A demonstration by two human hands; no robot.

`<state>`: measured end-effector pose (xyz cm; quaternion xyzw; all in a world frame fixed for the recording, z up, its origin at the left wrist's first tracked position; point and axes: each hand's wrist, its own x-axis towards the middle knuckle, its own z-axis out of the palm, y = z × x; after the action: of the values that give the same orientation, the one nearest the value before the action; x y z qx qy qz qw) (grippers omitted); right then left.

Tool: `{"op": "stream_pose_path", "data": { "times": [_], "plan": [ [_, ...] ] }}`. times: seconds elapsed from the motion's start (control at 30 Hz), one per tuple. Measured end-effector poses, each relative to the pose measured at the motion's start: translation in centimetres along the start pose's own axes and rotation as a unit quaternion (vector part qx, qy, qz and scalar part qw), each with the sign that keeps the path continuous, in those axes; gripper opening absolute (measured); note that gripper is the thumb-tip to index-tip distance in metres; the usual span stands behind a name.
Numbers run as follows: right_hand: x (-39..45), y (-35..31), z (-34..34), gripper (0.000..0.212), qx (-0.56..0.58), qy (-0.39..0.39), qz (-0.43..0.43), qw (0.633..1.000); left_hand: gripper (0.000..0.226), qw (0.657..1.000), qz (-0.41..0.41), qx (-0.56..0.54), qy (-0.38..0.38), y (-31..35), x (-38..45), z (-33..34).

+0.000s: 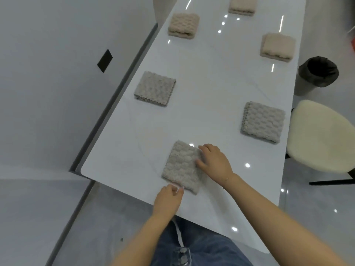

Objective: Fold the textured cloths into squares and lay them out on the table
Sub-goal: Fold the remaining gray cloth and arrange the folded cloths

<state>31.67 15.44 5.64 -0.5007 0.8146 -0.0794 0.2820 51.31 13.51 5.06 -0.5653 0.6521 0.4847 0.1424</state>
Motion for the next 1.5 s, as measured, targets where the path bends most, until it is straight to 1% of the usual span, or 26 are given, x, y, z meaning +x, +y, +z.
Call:
{"op": "stream_pose_path", "data": {
  "times": [0.07,0.1,0.13,0.2,0.3,0.37,0.4,0.47,0.57,0.67,0.8,0.9,0.97,1.07,1.27,1.4,1.5],
  "plan": [
    [1.1,-0.3,0.4,0.048,0.003,-0.006,0.025,1.0,0.035,0.984,-0.066,-0.155,-0.054,0.4,0.8,-0.5],
    [1.4,-0.4,0.6,0.047,0.004,-0.009,0.036,0.999,0.029,0.975,-0.077,-0.201,-0.06,0.6,1.1,-0.8],
    [1.7,-0.5,0.8,0.045,0.007,-0.013,0.047,0.999,0.024,0.972,-0.072,-0.217,-0.06,0.8,1.4,-1.2],
    [1.8,-0.7,1.5,0.042,0.026,-0.019,0.073,0.997,0.018,0.978,-0.037,-0.197,-0.055,0.8,2.3,-1.9],
    [1.0,-1.0,2.4,0.04,0.07,-0.002,0.127,0.989,0.031,0.982,-0.007,-0.184,-0.046,0.6,3.8,-3.3],
    [0.2,-1.4,3.0,0.035,0.098,0.005,0.182,0.978,0.029,0.983,-0.005,-0.179,-0.044,0.4,4.9,-4.5],
    [-0.2,-1.8,3.4,0.034,0.125,0.006,0.218,0.968,0.026,0.984,0.0,-0.17,-0.046,0.2,5.4,-5.1],
    [-1.2,-2.6,4.4,0.031,0.208,0.015,0.286,0.935,0.023,0.986,0.017,-0.162,-0.046,-0.1,6.4,-6.3],
    [-2.8,-4.0,5.9,0.024,0.305,0.041,0.34,0.889,0.028,0.986,0.04,-0.148,-0.06,-0.2,7.7,-7.8],
    [-3.9,-5.2,7.0,0.028,0.344,0.074,0.356,0.866,0.029,0.989,0.065,-0.107,-0.082,-0.6,8.5,-8.8],
    [-4.9,-6.4,8.3,0.032,0.376,0.096,0.374,0.842,0.029,0.991,0.089,-0.052,-0.089,-1.7,9.2,-9.7],
    [-5.3,-6.6,9.0,0.028,0.389,0.1,0.375,0.836,0.032,0.991,0.093,-0.025,-0.088,-2.5,9.3,-9.9],
    [-5.5,-6.6,9.0,0.025,0.406,0.122,0.381,0.822,0.031,0.988,0.114,-0.004,-0.102,-2.6,9.3,-10.2],
    [-5.3,-6.5,9.0,0.02,0.431,0.134,0.382,0.806,0.028,0.984,0.138,0.023,-0.108,-2.7,9.6,-10.5],
    [-4.6,-6.5,9.5,0.019,0.479,0.17,0.399,0.763,0.024,0.985,0.142,0.0,-0.096,-3.1,9.8,-10.5],
    [-4.2,-6.8,9.7,0.019,0.475,0.197,0.401,0.758,0.024,0.986,0.144,-0.022,-0.081,-2.9,9.8,-10.1],
    [-4.3,-6.9,9.6,0.018,0.467,0.216,0.4,0.758,0.027,0.985,0.15,-0.028,-0.085,-2.6,9.7,-10.0]
  ]
}}
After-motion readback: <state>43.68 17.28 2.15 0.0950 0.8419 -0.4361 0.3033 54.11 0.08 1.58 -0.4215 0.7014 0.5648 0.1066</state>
